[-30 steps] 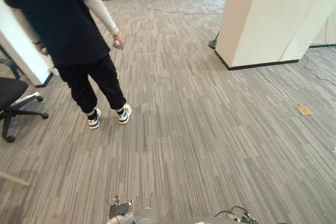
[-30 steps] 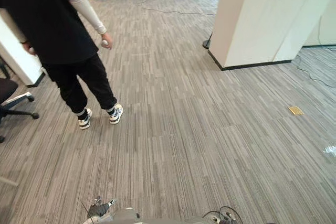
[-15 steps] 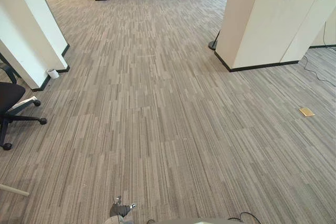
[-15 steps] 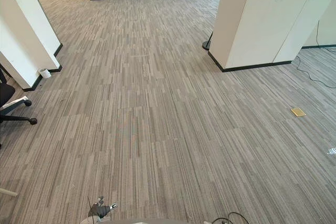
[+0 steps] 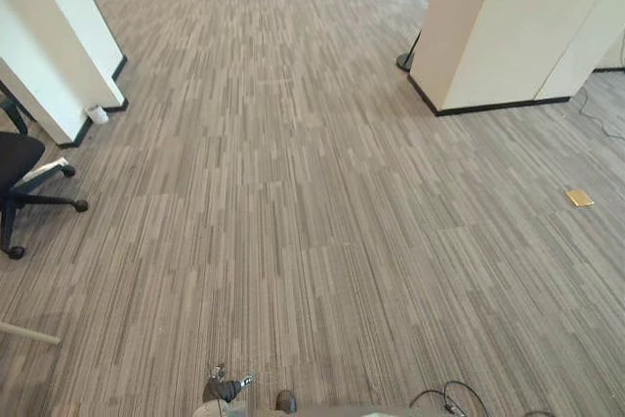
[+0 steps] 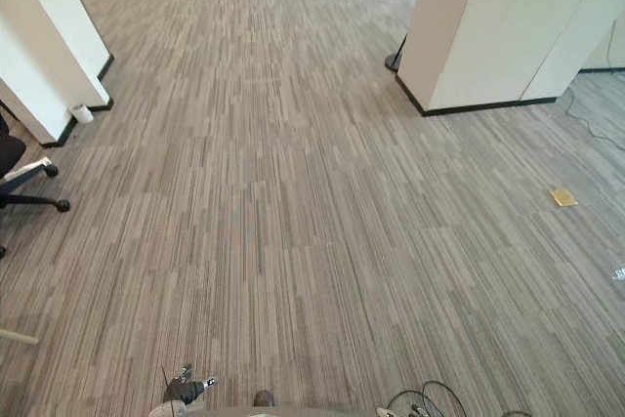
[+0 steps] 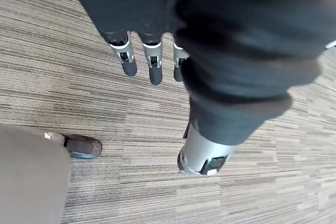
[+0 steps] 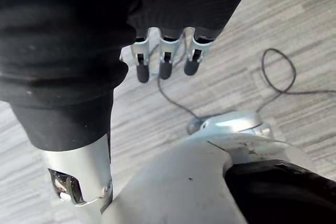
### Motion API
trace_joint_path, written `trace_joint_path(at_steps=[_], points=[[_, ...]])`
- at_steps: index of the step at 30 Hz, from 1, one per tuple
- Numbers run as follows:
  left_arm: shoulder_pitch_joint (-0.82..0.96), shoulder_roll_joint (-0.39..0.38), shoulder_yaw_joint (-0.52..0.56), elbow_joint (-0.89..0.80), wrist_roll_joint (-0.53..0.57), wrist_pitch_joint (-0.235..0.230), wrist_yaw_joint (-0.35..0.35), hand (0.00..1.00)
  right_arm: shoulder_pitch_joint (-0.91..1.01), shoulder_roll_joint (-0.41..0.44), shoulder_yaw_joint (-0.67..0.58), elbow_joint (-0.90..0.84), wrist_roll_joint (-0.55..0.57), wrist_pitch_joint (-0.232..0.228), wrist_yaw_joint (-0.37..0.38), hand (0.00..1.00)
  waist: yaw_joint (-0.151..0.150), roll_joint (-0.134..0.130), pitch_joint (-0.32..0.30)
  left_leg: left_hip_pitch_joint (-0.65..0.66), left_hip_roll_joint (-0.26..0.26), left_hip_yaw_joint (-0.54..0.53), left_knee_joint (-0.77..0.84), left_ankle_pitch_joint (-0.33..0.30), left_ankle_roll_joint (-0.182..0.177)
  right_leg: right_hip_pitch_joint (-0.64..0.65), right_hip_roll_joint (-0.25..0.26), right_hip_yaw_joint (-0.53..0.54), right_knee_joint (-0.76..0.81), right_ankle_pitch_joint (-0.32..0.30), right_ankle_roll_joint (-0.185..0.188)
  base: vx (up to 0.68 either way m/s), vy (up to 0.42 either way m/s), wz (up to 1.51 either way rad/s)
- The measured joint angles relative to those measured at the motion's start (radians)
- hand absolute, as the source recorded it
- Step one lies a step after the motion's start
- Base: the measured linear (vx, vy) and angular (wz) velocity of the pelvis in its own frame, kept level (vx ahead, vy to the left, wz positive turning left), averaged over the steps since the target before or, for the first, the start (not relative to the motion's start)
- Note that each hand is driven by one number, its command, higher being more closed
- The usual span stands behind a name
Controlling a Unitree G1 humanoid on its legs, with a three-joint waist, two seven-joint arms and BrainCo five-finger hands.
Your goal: Organize washtable
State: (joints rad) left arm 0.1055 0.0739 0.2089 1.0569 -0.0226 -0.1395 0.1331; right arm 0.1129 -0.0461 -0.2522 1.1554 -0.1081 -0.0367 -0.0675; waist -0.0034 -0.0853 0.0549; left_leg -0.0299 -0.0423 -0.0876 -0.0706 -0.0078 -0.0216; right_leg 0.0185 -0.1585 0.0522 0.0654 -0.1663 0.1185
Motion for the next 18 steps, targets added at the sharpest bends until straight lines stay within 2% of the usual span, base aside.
trace_joint_path(at_steps=[2,5,8,9,10,11,12,13,14,15,16,17,18], points=[[-0.005,-0.003,0.000,0.001,0.001,-0.001,0.000,0.00,0.000,0.001,0.000,0.001,-0.013,0.002,0.000,0.00,0.013,0.000,-0.001,-0.008,-0.010,-0.048,0.059,-0.018,0.018,0.021,-0.004,-0.001,0.000,0.008,-0.008,0.24,-0.028,0.03],[-0.005,-0.011,0.000,0.003,0.018,-0.002,0.001,0.00,0.000,-0.002,0.000,0.007,-0.020,0.003,0.000,0.00,0.017,0.012,-0.009,-0.008,-0.004,-0.084,0.134,-0.049,0.022,0.055,0.009,-0.023,0.006,0.039,-0.011,0.24,-0.059,0.06],[-0.008,-0.033,0.027,-0.005,0.019,-0.001,0.001,0.00,-0.008,-0.016,0.025,0.004,-0.021,0.003,0.000,0.00,0.019,0.030,-0.004,-0.035,0.040,-0.102,0.261,-0.094,0.011,0.024,0.058,-0.021,0.122,0.065,-0.023,0.19,-0.073,-0.18],[-0.010,-0.055,0.048,-0.011,0.021,0.000,0.002,0.00,-0.011,-0.037,0.038,-0.006,-0.021,0.002,0.003,0.00,0.032,0.076,0.013,-0.052,0.087,-0.112,0.342,-0.126,0.021,-0.045,0.097,-0.026,0.236,0.022,-0.032,0.13,-0.074,-0.52],[-0.013,-0.063,0.072,-0.012,0.023,0.001,0.003,0.00,-0.007,-0.036,0.058,-0.036,-0.021,0.004,-0.005,0.00,0.040,0.075,0.006,-0.106,0.093,-0.118,0.482,-0.160,0.011,-0.021,0.129,-0.037,0.023,0.014,-0.056,0.13,-0.067,-0.55],[-0.019,-0.059,0.082,-0.023,0.024,0.001,0.001,0.00,-0.006,-0.023,0.066,-0.049,-0.021,0.002,-0.009,0.00,0.051,0.048,0.012,-0.152,0.069,-0.119,0.578,-0.172,0.006,-0.024,0.111,-0.043,-0.045,0.102,-0.065,0.10,-0.054,-0.41],[-0.019,-0.046,0.091,-0.055,0.032,-0.002,0.001,0.00,-0.006,-0.017,0.064,-0.063,-0.023,0.004,-0.017,0.00,0.064,0.027,0.019,-0.195,0.059,-0.138,0.698,-0.252,-0.013,-0.026,0.113,-0.056,-0.019,0.105,-0.059,0.10,-0.060,-0.32],[-0.017,-0.062,0.089,-0.055,0.034,-0.002,0.002,0.00,-0.006,-0.042,0.064,-0.063,-0.022,0.004,-0.016,0.00,0.073,0.075,0.013,-0.204,0.089,-0.168,0.744,-0.297,-0.023,-0.024,0.152,-0.060,-0.011,0.101,-0.053,0.11,0.010,-0.46],[-0.005,-0.085,0.086,-0.055,0.035,0.000,0.001,0.00,-0.003,-0.064,0.063,-0.068,-0.021,0.006,-0.025,0.00,0.075,0.109,0.008,-0.208,0.128,-0.187,0.794,-0.368,-0.030,-0.023,0.192,-0.050,-0.001,0.086,-0.042,0.13,0.123,-0.39],[-0.001,-0.111,0.085,-0.048,0.035,0.004,0.000,0.00,-0.011,-0.074,0.063,-0.089,-0.021,0.007,-0.025,0.00,0.074,0.138,0.006,-0.205,0.147,-0.184,0.807,-0.415,-0.035,-0.024,0.208,-0.048,0.016,0.073,-0.039,0.14,0.164,-0.29],[-0.003,-0.120,0.087,-0.050,0.035,0.004,-0.001,0.00,-0.010,-0.075,0.061,-0.092,-0.021,0.008,-0.025,0.00,0.076,0.141,0.005,-0.201,0.147,-0.182,0.807,-0.434,-0.027,-0.027,0.208,-0.047,0.032,0.056,-0.030,0.15,0.184,0.00],[-0.008,-0.118,0.080,-0.055,0.041,0.003,-0.002,0.00,-0.006,-0.072,0.057,-0.097,-0.021,0.010,-0.020,0.00,0.079,0.142,0.004,-0.187,0.139,-0.170,0.806,-0.469,-0.013,-0.050,0.195,-0.050,0.105,0.002,-0.019,0.14,0.206,0.14],[-0.011,-0.119,0.077,-0.054,0.044,0.002,-0.003,0.00,0.000,-0.064,0.055,-0.109,-0.020,0.011,-0.019,0.00,0.082,0.124,0.014,-0.158,0.121,-0.154,0.786,-0.495,0.004,-0.084,0.167,-0.053,0.222,-0.056,-0.003,0.18,0.267,0.17]])
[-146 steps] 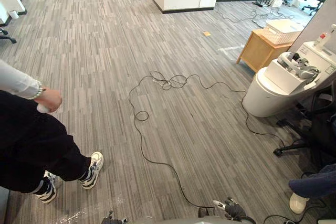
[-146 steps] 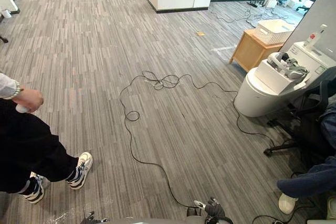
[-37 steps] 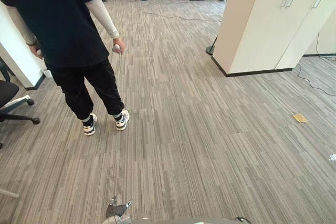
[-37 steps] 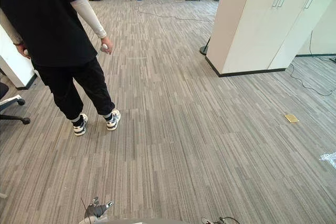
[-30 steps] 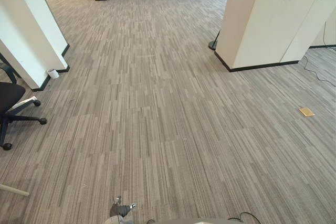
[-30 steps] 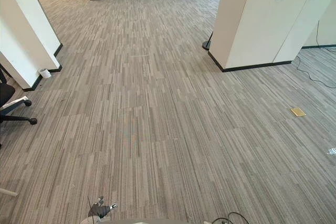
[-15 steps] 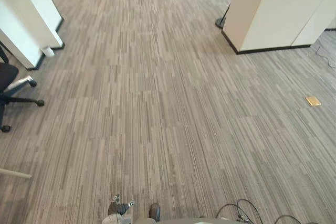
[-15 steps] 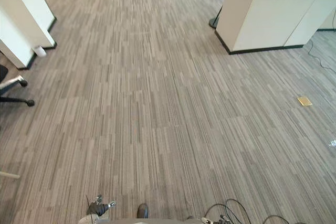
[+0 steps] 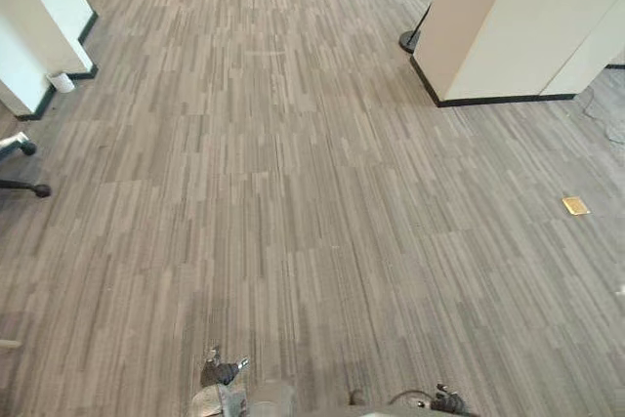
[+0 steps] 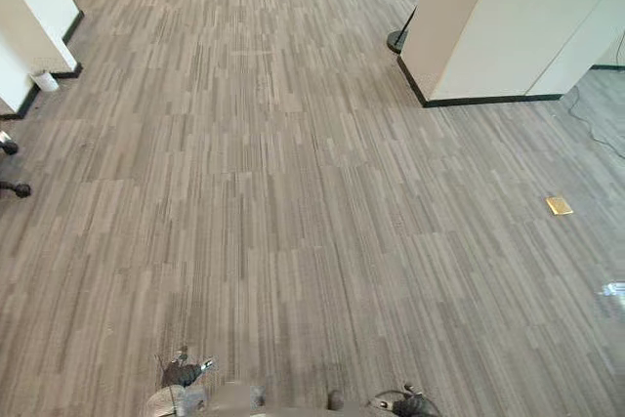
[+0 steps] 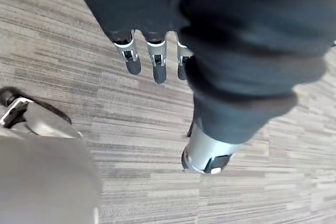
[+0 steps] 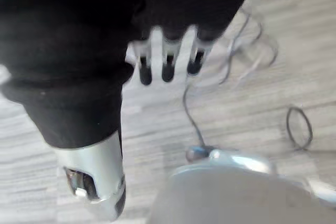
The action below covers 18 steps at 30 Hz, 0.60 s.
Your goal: Organize washtable
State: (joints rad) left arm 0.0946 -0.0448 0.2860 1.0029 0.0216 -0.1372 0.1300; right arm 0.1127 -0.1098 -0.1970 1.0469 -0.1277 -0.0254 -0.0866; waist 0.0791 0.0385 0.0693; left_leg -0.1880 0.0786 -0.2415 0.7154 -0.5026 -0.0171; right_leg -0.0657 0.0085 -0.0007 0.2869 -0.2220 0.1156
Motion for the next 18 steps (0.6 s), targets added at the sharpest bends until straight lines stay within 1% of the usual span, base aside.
trace_joint_path(at_steps=[1,2,3,4,5,6,7,8,9,10,11,12,13,14,15,16,17,18], points=[[-0.005,0.003,0.001,0.002,0.001,0.000,0.001,0.00,0.002,0.007,-0.005,-0.008,0.000,0.001,0.000,0.00,0.004,-0.012,0.003,0.020,-0.017,0.006,-0.016,-0.009,0.006,-0.025,-0.019,0.002,0.076,-0.025,0.011,0.21,0.307,0.18],[-0.015,0.013,-0.001,0.009,0.002,0.002,0.001,0.00,0.005,0.022,-0.027,-0.022,0.001,0.002,0.004,0.00,0.021,-0.033,0.004,0.059,-0.055,0.019,-0.049,-0.019,0.022,-0.102,-0.059,0.015,0.273,-0.047,0.012,0.20,0.274,0.21],[-0.016,0.024,0.000,0.007,0.003,0.002,0.001,0.00,0.015,0.035,-0.038,-0.023,0.000,0.002,0.006,0.00,0.022,-0.055,0.011,0.111,-0.098,0.028,-0.085,-0.019,0.023,-0.181,-0.092,0.038,0.489,-0.016,-0.020,0.18,0.226,0.27],[-0.021,0.029,-0.001,0.008,0.003,0.002,0.001,0.00,0.012,0.040,-0.039,-0.026,0.001,0.002,0.007,0.00,0.021,-0.065,0.012,0.146,-0.116,0.026,-0.106,-0.023,0.032,-0.216,-0.107,0.047,0.590,0.018,-0.061,0.22,0.188,0.36],[-0.017,0.031,0.000,0.008,0.003,0.003,0.002,0.00,0.016,0.040,-0.041,-0.042,0.000,0.001,0.013,0.00,0.019,-0.070,0.012,0.210,-0.131,0.023,-0.155,-0.037,0.061,-0.272,-0.115,0.049,0.742,0.016,-0.077,0.29,0.190,0.35],[-0.013,0.030,0.000,0.008,0.003,0.004,0.002,0.00,0.015,0.044,-0.039,-0.044,0.000,-0.004,0.019,0.00,0.019,-0.071,0.012,0.252,-0.134,0.022,-0.183,-0.037,0.065,-0.297,-0.115,0.041,0.807,0.008,-0.063,0.38,0.178,0.41],[-0.012,0.027,0.000,0.007,0.011,0.004,0.002,0.00,0.017,0.043,-0.039,-0.050,0.000,-0.015,0.024,0.00,0.018,-0.070,0.012,0.308,-0.134,0.011,-0.240,-0.034,0.071,-0.339,-0.105,0.016,0.856,-0.011,-0.033,0.33,0.110,0.33],[-0.013,0.026,0.000,0.007,0.012,0.004,0.002,0.00,0.017,0.043,-0.040,-0.053,0.001,-0.019,0.025,0.00,0.017,-0.070,0.011,0.331,-0.134,-0.004,-0.270,-0.030,0.078,-0.364,-0.097,0.000,0.866,-0.019,-0.022,0.41,0.050,0.41],[-0.019,0.023,0.000,0.007,0.020,0.005,0.003,0.00,0.016,0.041,-0.042,-0.062,0.001,-0.026,0.027,0.00,0.013,-0.067,0.010,0.374,-0.127,-0.036,-0.328,-0.021,0.094,-0.416,-0.076,-0.030,0.865,-0.031,-0.008,0.50,-0.004,0.50],[-0.034,0.017,0.000,0.006,0.031,0.009,0.004,0.00,0.016,0.036,-0.047,-0.074,0.001,-0.032,0.028,0.00,0.007,-0.057,0.012,0.407,-0.100,-0.061,-0.378,-0.020,0.096,-0.466,-0.044,-0.064,0.847,-0.053,-0.018,0.52,-0.032,0.57],[-0.041,0.012,-0.001,0.006,0.031,0.010,0.004,0.00,0.015,0.030,-0.056,-0.082,0.000,-0.032,0.028,0.00,0.001,-0.043,0.014,0.424,-0.075,-0.069,-0.397,-0.019,0.096,-0.487,-0.022,-0.088,0.827,-0.063,-0.031,0.69,-0.094,0.68],[-0.059,0.005,-0.011,0.008,0.038,0.011,0.005,0.00,0.012,0.026,-0.061,-0.085,0.001,-0.033,0.025,0.00,-0.015,-0.020,0.022,0.441,-0.036,-0.087,-0.394,-0.019,0.095,-0.536,0.011,-0.126,0.777,-0.070,-0.045,0.69,-0.131,0.62],[-0.088,-0.001,-0.031,0.010,0.054,0.012,0.005,0.00,0.012,0.026,-0.060,-0.089,0.001,-0.037,0.024,0.00,-0.018,-0.013,0.026,0.445,-0.016,-0.087,-0.364,-0.019,0.094,-0.595,0.024,-0.141,0.684,-0.060,-0.053,0.71,-0.149,0.65],[-0.110,-0.004,-0.058,0.011,0.068,0.013,0.005,0.00,0.007,0.025,-0.060,-0.092,0.001,-0.036,0.023,0.00,-0.024,-0.012,0.027,0.452,-0.006,-0.089,-0.339,-0.019,0.094,-0.622,0.025,-0.135,0.567,-0.025,-0.063,0.68,-0.186,0.57],[-0.130,-0.009,-0.084,0.011,0.074,0.012,0.004,0.00,0.005,0.025,-0.060,-0.090,0.001,-0.033,0.023,0.00,-0.036,-0.009,0.026,0.467,0.005,-0.096,-0.316,-0.020,0.094,-0.623,0.022,-0.119,0.400,0.054,-0.070,0.82,-0.251,0.41],[-0.153,-0.023,-0.114,0.029,0.081,0.011,0.004,0.00,-0.004,-0.002,-0.060,-0.081,0.001,-0.021,0.023,0.00,-0.031,0.053,0.020,0.492,0.064,-0.119,-0.272,-0.012,0.080,-0.598,0.052,-0.188,0.397,0.120,-0.150,0.85,-0.257,0.34],[-0.171,-0.013,-0.143,0.032,0.092,0.011,-0.008,0.00,-0.019,-0.004,-0.063,-0.078,0.001,-0.013,0.020,0.00,-0.036,0.065,0.028,0.469,0.072,-0.134,-0.239,0.023,0.040,-0.589,0.051,-0.210,0.420,0.103,-0.182,0.82,-0.285,0.43],[-0.200,-0.013,-0.154,0.026,0.102,0.005,-0.018,0.00,-0.031,0.005,-0.079,-0.062,0.001,-0.010,0.019,0.00,-0.039,0.041,0.048,0.466,0.038,-0.181,-0.235,0.042,0.036,-0.590,0.004,-0.208,0.518,0.085,-0.210,0.55,-0.235,0.70]])
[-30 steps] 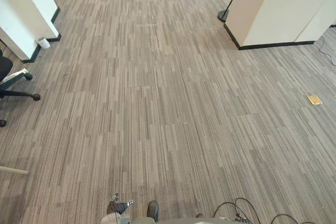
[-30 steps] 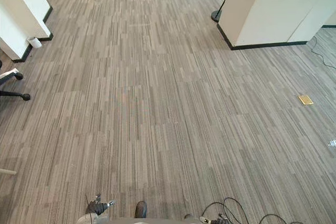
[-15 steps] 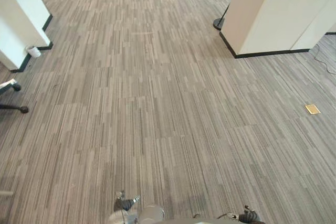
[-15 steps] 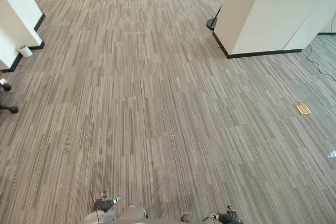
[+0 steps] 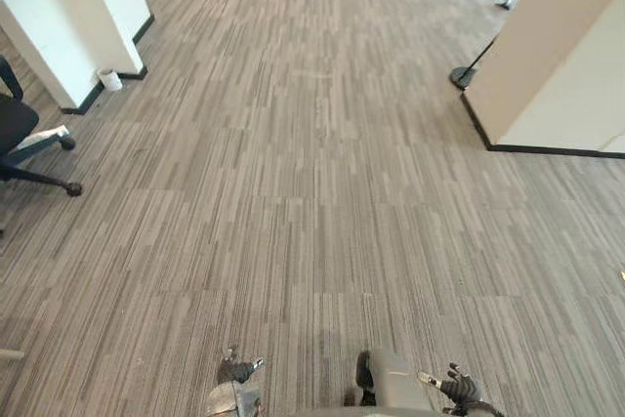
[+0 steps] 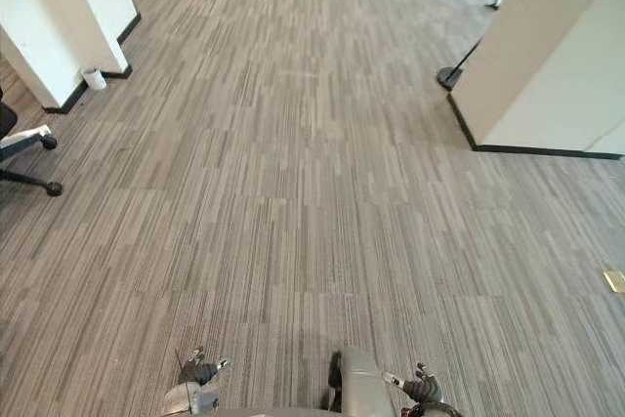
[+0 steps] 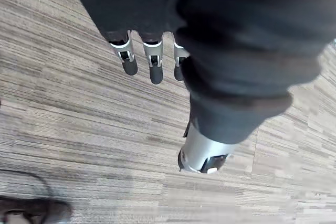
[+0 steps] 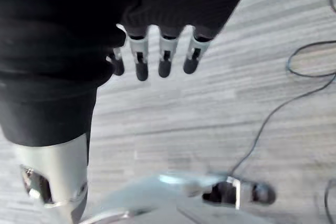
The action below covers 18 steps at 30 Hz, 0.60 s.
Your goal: Organize washtable
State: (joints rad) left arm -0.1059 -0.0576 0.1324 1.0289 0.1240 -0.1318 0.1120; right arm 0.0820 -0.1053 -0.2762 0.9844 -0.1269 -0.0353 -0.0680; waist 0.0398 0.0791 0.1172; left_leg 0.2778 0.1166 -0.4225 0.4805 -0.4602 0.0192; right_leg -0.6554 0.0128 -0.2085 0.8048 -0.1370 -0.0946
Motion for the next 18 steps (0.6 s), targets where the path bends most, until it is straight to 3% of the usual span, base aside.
trace_joint_path(at_steps=[1,2,3,4,5,6,7,9,10,11,12,13,16,17,18], points=[[-0.008,0.000,-0.010,-0.005,0.003,-0.005,0.001,0.00,-0.001,0.004,-0.003,0.011,0.005,0.002,-0.004,0.00,-0.014,-0.018,0.011,0.009,-0.018,-0.027,-0.022,0.010,0.015,-0.002,-0.036,0.005,0.078,0.005,-0.013,0.55,-0.344,1.15],[-0.005,0.001,-0.014,-0.011,0.005,-0.011,0.002,0.00,0.005,0.006,-0.003,0.017,0.010,0.005,-0.008,0.00,-0.038,-0.029,0.006,0.019,-0.029,-0.060,-0.041,0.159,0.023,-0.039,-0.033,0.014,0.191,-0.027,-0.036,0.42,-0.307,1.02],[0.060,0.014,-0.010,-0.016,0.005,-0.014,0.002,0.00,0.026,0.011,0.003,0.025,0.010,0.007,-0.005,0.00,-0.047,-0.016,-0.053,0.011,-0.054,-0.119,0.025,0.243,0.016,0.044,-0.006,0.038,-0.083,-0.051,0.020,0.39,-0.310,0.67],[0.074,0.000,-0.004,-0.020,0.005,-0.009,0.004,0.00,0.023,0.000,-0.002,0.029,0.010,0.008,-0.004,0.00,-0.051,-0.007,-0.066,0.010,-0.049,-0.140,0.077,0.294,-0.029,0.069,0.026,0.029,-0.077,-0.070,0.019,0.51,-0.219,-0.05],[0.095,0.001,0.034,-0.016,0.001,-0.004,0.006,0.00,0.019,-0.007,-0.003,0.020,0.010,0.007,0.000,0.00,-0.042,0.031,-0.068,-0.032,-0.075,-0.141,0.202,0.502,-0.144,0.150,0.061,0.025,-0.135,-0.093,-0.005,0.59,-0.204,-0.35],[0.120,0.010,0.063,-0.018,-0.007,0.000,0.013,0.00,0.016,-0.005,0.007,0.014,0.011,0.007,-0.004,0.00,-0.017,0.017,-0.054,-0.114,-0.100,-0.068,0.328,0.726,-0.186,0.237,0.093,0.048,-0.215,-0.105,-0.023,0.73,-0.180,-0.17],[0.127,0.014,0.077,-0.036,-0.020,-0.004,0.023,0.00,0.012,-0.005,0.020,0.016,0.011,0.014,-0.014,0.00,-0.006,0.019,-0.041,-0.256,-0.103,0.020,0.567,0.594,-0.130,0.333,0.115,0.049,-0.295,-0.105,-0.040,0.66,-0.177,0.01],[0.141,0.031,0.073,-0.061,-0.040,-0.005,0.027,0.00,-0.004,-0.002,0.065,0.032,0.012,0.015,-0.020,0.00,0.031,-0.018,-0.023,-0.421,-0.106,0.114,0.757,0.433,-0.045,0.448,0.128,0.053,-0.366,-0.103,-0.038,0.51,-0.152,-0.01],[0.178,0.048,0.062,-0.094,-0.042,-0.005,0.032,0.00,-0.045,0.023,0.118,0.048,0.011,0.014,-0.021,0.00,0.052,-0.056,-0.017,-0.566,-0.121,0.156,0.794,0.329,-0.041,0.539,0.130,0.077,-0.429,-0.107,-0.039,0.50,-0.160,-0.19],[0.190,0.048,0.060,-0.115,-0.048,-0.002,0.030,0.00,-0.063,0.032,0.135,0.051,0.010,0.014,-0.022,0.00,0.061,-0.058,-0.016,-0.621,-0.122,0.168,0.786,0.298,-0.045,0.573,0.133,0.088,-0.456,-0.107,-0.039,0.61,-0.155,-0.28],[0.197,0.044,0.054,-0.157,-0.049,-0.009,0.038,0.00,-0.102,0.045,0.163,0.050,0.009,0.013,-0.022,0.00,0.087,-0.062,-0.015,-0.727,-0.128,0.195,0.733,0.252,-0.079,0.650,0.141,0.111,-0.525,-0.111,-0.034,0.50,-0.093,-0.26],[0.200,0.039,0.051,-0.162,-0.050,-0.013,0.043,0.00,-0.122,0.049,0.171,0.051,0.009,0.012,-0.022,0.00,0.095,-0.059,-0.014,-0.763,-0.136,0.199,0.678,0.241,-0.097,0.674,0.141,0.122,-0.552,-0.119,-0.031,0.48,-0.021,-0.33],[0.204,0.017,0.022,-0.185,-0.054,-0.031,0.044,0.00,-0.225,0.060,0.216,0.054,0.009,-0.004,-0.021,0.00,0.149,-0.026,-0.020,-0.840,-0.189,0.223,0.126,0.263,-0.110,0.786,0.110,0.191,-0.581,-0.207,-0.018,0.56,0.076,-0.40],[0.211,0.014,0.023,-0.195,-0.059,-0.032,0.045,0.00,-0.234,0.062,0.230,0.054,0.009,-0.007,-0.021,0.00,0.159,-0.024,-0.021,-0.843,-0.189,0.240,0.037,0.282,-0.100,0.807,0.103,0.208,-0.581,-0.227,-0.006,0.82,0.150,-0.66],[0.226,0.014,0.027,-0.220,-0.088,-0.036,0.046,0.00,-0.238,0.070,0.254,0.053,0.007,-0.012,-0.020,0.00,0.185,-0.041,-0.030,-0.848,-0.190,0.288,-0.019,0.366,-0.059,0.839,0.076,0.240,-0.582,-0.268,0.028,0.76,0.140,-0.72]])
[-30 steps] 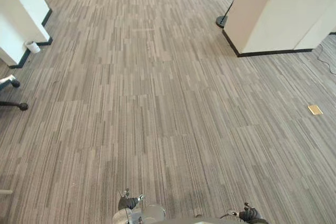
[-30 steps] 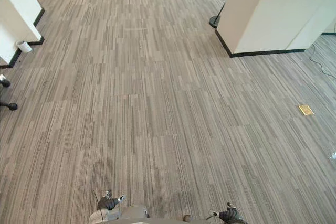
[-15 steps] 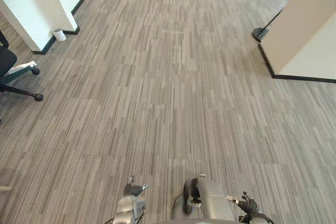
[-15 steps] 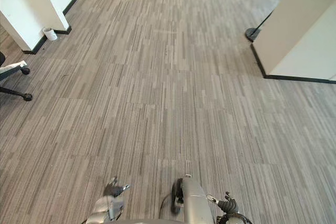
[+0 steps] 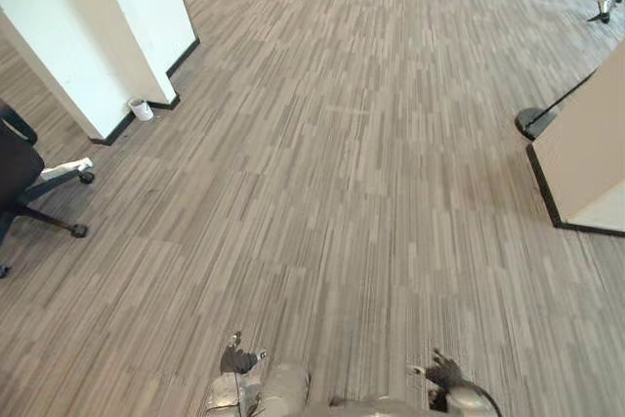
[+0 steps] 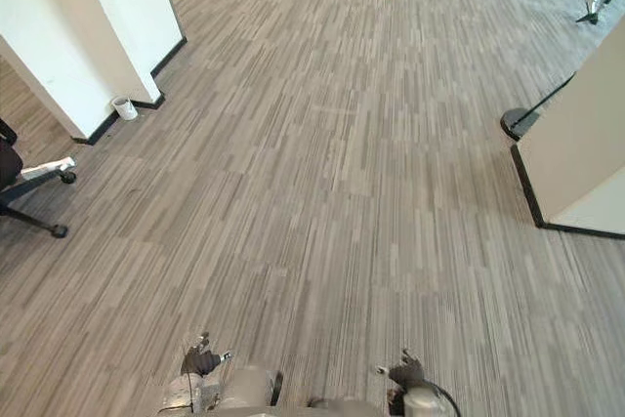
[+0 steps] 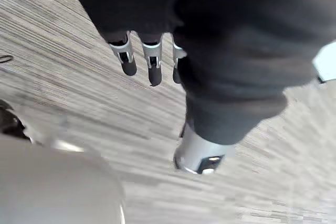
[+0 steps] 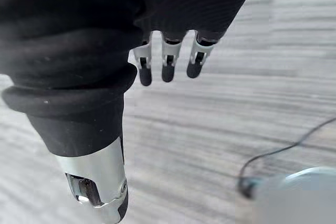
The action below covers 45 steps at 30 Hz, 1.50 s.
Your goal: Organize washtable
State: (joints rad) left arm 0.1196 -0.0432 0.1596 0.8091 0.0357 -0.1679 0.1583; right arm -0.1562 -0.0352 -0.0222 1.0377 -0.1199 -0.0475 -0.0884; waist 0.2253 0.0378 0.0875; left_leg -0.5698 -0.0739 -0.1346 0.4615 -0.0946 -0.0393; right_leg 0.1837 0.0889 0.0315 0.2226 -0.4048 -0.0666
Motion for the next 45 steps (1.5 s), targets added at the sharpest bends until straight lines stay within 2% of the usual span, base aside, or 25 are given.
trace_joint_path(at_steps=[1,3,6,9,11,13,14,16,19,20,21,22,24,25,28,30,32,35,36,37,38,39,41,42,45], points=[[0.015,0.012,0.000,-0.002,-0.008,-0.013,0.004,0.00,0.019,0.017,0.010,0.000,-0.003,-0.004,0.001,0.00,0.016,-0.039,-0.029,0.008,0.000,0.073,0.008,0.113,0.058,0.023,-0.036,0.035,0.024,-0.022,0.033,0.97,0.169,-0.55],[0.005,0.035,0.003,0.009,-0.009,-0.015,0.000,0.00,0.038,0.036,-0.007,-0.001,-0.010,-0.005,0.005,0.00,0.006,-0.080,-0.037,0.024,-0.027,0.120,0.073,0.036,0.127,-0.019,-0.073,0.059,0.182,0.003,0.080,0.69,0.111,-0.15],[-0.017,0.069,0.008,0.076,-0.029,-0.012,0.011,0.00,0.139,0.065,-0.109,-0.003,-0.011,-0.010,0.007,0.00,-0.038,-0.127,-0.022,0.228,-0.078,0.082,0.094,-0.124,0.168,-0.175,-0.076,0.049,0.754,0.369,0.193,0.90,0.156,0.27],[-0.026,0.068,0.010,0.128,-0.026,0.014,0.016,0.00,0.224,0.045,-0.149,-0.011,-0.009,-0.010,0.020,0.00,-0.092,-0.094,-0.009,0.440,-0.075,0.029,0.046,-0.200,0.204,-0.362,-0.070,0.013,1.057,0.293,0.150,0.63,0.055,0.23],[-0.033,0.053,0.011,0.139,-0.021,0.022,0.015,0.00,0.271,0.036,-0.175,-0.082,-0.003,-0.016,0.025,0.00,-0.125,-0.065,-0.003,0.575,-0.037,-0.022,-0.040,-0.240,0.200,-0.510,-0.054,-0.039,0.969,0.219,0.138,0.58,0.044,0.40],[-0.055,0.046,0.016,0.152,-0.015,0.030,0.015,0.00,0.282,0.051,-0.202,-0.115,0.013,-0.026,0.028,0.00,-0.155,-0.074,-0.001,0.657,-0.017,-0.074,-0.066,-0.293,0.201,-0.596,-0.056,-0.079,0.776,0.197,0.132,0.71,0.012,0.64],[-0.074,0.034,0.034,0.171,0.010,0.032,0.015,0.00,0.282,0.056,-0.213,-0.121,0.016,-0.025,0.026,0.00,-0.162,-0.074,-0.002,0.699,-0.007,-0.101,-0.068,-0.336,0.202,-0.623,-0.056,-0.096,0.548,0.206,0.137,0.63,-0.037,0.59],[-0.093,0.016,0.048,0.187,0.021,0.033,0.015,0.00,0.278,0.054,-0.212,-0.120,0.032,-0.024,0.027,0.00,-0.163,-0.077,-0.004,0.758,-0.004,-0.139,-0.076,-0.396,0.194,-0.647,-0.057,-0.077,0.253,0.269,0.143,0.68,-0.074,0.57],[-0.077,0.004,0.082,0.238,0.027,0.035,0.016,0.00,0.253,0.040,-0.211,-0.085,0.043,-0.019,0.027,0.00,-0.221,-0.020,-0.055,0.817,0.063,-0.232,0.026,-0.429,0.150,-0.646,-0.006,-0.113,0.219,0.445,0.040,0.83,-0.158,0.77],[-0.075,-0.005,0.089,0.239,0.027,0.036,0.015,0.00,0.233,0.017,-0.207,-0.066,0.038,-0.016,0.027,0.00,-0.208,0.012,-0.063,0.758,0.068,-0.263,0.215,-0.350,0.046,-0.622,0.025,-0.148,0.252,0.392,0.002,0.87,-0.168,0.06],[-0.068,-0.015,0.108,0.239,0.027,0.037,0.016,0.00,0.233,0.007,-0.200,-0.059,0.038,-0.014,0.028,0.00,-0.204,0.019,-0.060,0.680,0.017,-0.265,0.401,-0.131,-0.013,-0.578,0.041,-0.138,0.247,0.350,-0.016,1.05,-0.183,-0.31],[-0.046,-0.024,0.131,0.239,0.026,0.039,0.016,0.00,0.235,0.003,-0.186,-0.060,0.039,-0.012,0.027,0.00,-0.190,0.022,-0.049,0.627,0.010,-0.227,0.520,0.034,-0.019,-0.508,0.058,-0.114,0.206,0.336,-0.036,0.87,-0.148,-0.32],[-0.044,-0.018,0.159,0.223,0.024,0.041,0.016,0.00,0.240,-0.005,-0.191,-0.040,0.040,-0.003,0.024,0.00,-0.172,0.031,-0.037,0.496,0.069,-0.099,0.727,-0.021,0.058,-0.356,0.087,-0.070,0.117,0.320,-0.059,0.81,-0.105,-0.18],[-0.033,-0.007,0.158,0.205,0.023,0.039,0.016,0.00,0.241,0.001,-0.189,-0.014,0.042,0.010,0.024,0.00,-0.153,0.004,-0.029,0.419,0.074,-0.061,0.775,-0.060,0.108,-0.268,0.084,-0.042,0.077,0.312,-0.072,0.75,-0.102,-0.12],[0.000,-0.001,0.160,0.131,0.013,0.025,0.014,0.00,0.216,0.015,-0.167,0.008,0.051,0.014,0.017,0.00,-0.119,-0.021,-0.027,0.239,0.052,-0.052,0.666,-0.146,0.066,-0.137,0.075,0.042,0.015,0.273,-0.103,0.62,-0.060,-0.39],[0.001,-0.001,0.165,0.113,0.005,0.021,0.014,0.00,0.178,0.028,-0.163,0.009,0.053,0.014,0.016,0.00,-0.091,-0.022,-0.022,0.143,0.036,-0.045,0.416,-0.164,0.026,-0.077,0.050,0.109,-0.013,0.173,-0.048,0.58,0.057,-0.80],[0.014,-0.003,0.168,0.110,-0.009,0.016,0.012,0.00,0.158,0.030,-0.127,0.011,0.054,0.014,0.016,0.00,-0.083,-0.003,-0.023,0.100,0.040,-0.059,0.148,-0.138,-0.004,-0.031,0.038,0.153,-0.006,0.114,-0.046,0.62,0.171,-0.77],[0.090,0.021,0.179,0.114,-0.022,0.012,0.015,0.00,0.164,0.061,-0.081,0.008,0.047,0.014,0.021,0.00,-0.014,-0.059,-0.057,0.081,0.076,0.065,0.063,-0.031,-0.044,0.035,-0.048,0.286,0.025,-0.013,-0.001,0.69,0.244,-1.29],[0.116,0.032,0.196,0.137,-0.024,0.015,0.016,0.00,0.180,0.073,-0.087,0.007,0.036,0.012,0.024,0.00,-0.018,-0.073,-0.077,0.089,0.068,0.110,0.118,-0.007,0.027,0.037,-0.067,0.294,0.112,-0.029,0.028,0.64,0.220,-0.49],[0.116,0.040,0.202,0.146,-0.027,0.016,0.016,0.00,0.183,0.080,-0.094,0.004,0.030,0.012,0.027,0.00,-0.018,-0.089,-0.076,0.099,0.055,0.122,0.140,-0.032,0.051,0.015,-0.074,0.287,0.195,-0.025,0.034,0.92,0.327,-0.25],[0.104,0.062,0.200,0.153,-0.028,0.019,0.016,0.00,0.192,0.101,-0.140,-0.005,0.027,0.012,0.028,0.00,-0.020,-0.124,-0.063,0.144,0.024,0.140,0.153,-0.086,0.079,-0.064,-0.084,0.252,0.430,0.031,0.107,0.70,0.273,0.15],[0.093,0.079,0.198,0.162,-0.028,0.026,0.016,0.00,0.205,0.106,-0.177,-0.002,0.027,0.013,0.030,0.00,-0.030,-0.143,-0.042,0.212,-0.010,0.141,0.152,-0.129,0.109,-0.137,-0.091,0.212,0.669,0.173,0.156,0.66,0.253,0.29],[0.089,0.089,0.197,0.179,-0.026,0.035,0.016,0.00,0.221,0.093,-0.204,-0.001,0.029,0.011,0.030,0.00,-0.062,-0.141,-0.032,0.331,-0.052,0.125,0.129,-0.174,0.140,-0.234,-0.125,0.138,0.936,0.230,0.149,0.61,0.195,0.38],[0.073,0.077,0.192,0.182,-0.024,0.039,0.015,0.00,0.239,0.080,-0.216,-0.004,0.029,0.007,0.032,0.00,-0.081,-0.107,-0.020,0.422,-0.047,0.104,0.094,-0.199,0.159,-0.283,-0.125,0.090,0.986,0.218,0.132,0.69,0.192,0.36],[0.019,0.065,0.182,0.181,-0.024,0.045,0.008,0.00,0.269,0.066,-0.233,-0.058,0.030,-0.017,0.036,0.00,-0.108,-0.084,-0.019,0.578,-0.023,0.052,-0.011,-0.236,0.165,-0.454,-0.101,-0.011,0.883,0.154,0.128,0.54,0.127,0.31]])
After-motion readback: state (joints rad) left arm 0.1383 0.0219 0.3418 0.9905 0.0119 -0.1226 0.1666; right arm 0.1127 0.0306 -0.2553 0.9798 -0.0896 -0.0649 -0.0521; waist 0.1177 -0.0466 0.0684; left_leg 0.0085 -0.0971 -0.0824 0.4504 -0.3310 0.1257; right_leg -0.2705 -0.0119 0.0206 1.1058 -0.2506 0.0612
